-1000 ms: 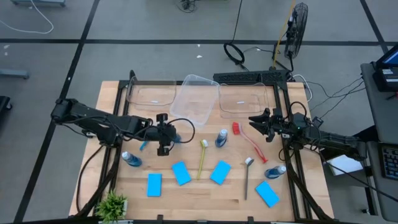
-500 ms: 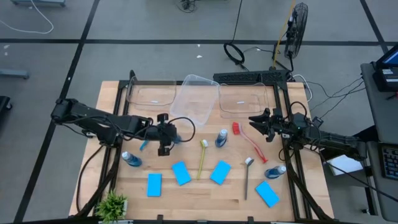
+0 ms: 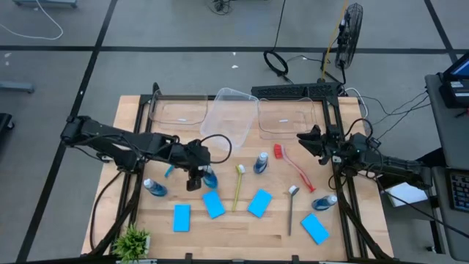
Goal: Pick & Place Kitchen Sink Supplies
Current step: Put the blue soap dispenser into the right transparent bin
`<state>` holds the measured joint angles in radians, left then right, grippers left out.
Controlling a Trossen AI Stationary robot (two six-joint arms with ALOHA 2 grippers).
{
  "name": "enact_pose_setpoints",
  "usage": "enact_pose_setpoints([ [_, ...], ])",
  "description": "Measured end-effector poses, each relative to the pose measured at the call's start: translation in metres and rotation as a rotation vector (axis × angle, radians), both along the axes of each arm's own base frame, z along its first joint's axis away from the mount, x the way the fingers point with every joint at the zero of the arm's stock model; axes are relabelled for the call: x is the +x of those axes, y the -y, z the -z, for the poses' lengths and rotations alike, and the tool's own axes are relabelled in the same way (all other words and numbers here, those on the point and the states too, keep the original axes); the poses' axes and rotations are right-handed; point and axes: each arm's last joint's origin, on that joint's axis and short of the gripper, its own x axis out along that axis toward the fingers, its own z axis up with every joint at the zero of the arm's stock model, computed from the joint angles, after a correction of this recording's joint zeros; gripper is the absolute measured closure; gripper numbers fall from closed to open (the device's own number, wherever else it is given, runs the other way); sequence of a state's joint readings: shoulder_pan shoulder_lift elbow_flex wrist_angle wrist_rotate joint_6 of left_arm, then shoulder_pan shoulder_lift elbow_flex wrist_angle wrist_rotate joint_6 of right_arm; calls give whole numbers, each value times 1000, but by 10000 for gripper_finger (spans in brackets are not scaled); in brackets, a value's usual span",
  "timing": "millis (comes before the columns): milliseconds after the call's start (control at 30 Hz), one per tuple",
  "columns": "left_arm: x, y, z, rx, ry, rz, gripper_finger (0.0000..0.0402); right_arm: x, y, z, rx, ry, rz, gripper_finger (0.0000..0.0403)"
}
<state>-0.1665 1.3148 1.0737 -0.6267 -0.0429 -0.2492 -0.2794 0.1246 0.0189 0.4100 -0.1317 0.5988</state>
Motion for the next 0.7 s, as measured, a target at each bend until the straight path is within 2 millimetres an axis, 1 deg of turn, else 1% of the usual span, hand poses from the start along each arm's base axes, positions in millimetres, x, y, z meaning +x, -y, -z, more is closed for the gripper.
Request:
enact_pose_setpoints([
  [200,9,1,-26,-35,143,-20,259,-1,0,-4,-39,32,6,248],
  [300,14,2,-41,-47,235,-25,259,1,0,-3,-66,4,14,248],
  [367,16,2,-47,-41,283,-41,259,3,0,-4,-101,-29,4,248],
  [433,18,1,-53,-33,322,-58,259,4,0,-20,-145,-11,-7,248],
  [533,20,1,-61,-20,372,-87,259,8,0,-38,-190,-4,-27,248],
  [600,23,0,-63,-3,387,-111,259,14,1,-44,-207,-44,-50,248],
  [700,25,0,-63,11,396,-131,259,25,1,-58,-235,-66,-75,248],
])
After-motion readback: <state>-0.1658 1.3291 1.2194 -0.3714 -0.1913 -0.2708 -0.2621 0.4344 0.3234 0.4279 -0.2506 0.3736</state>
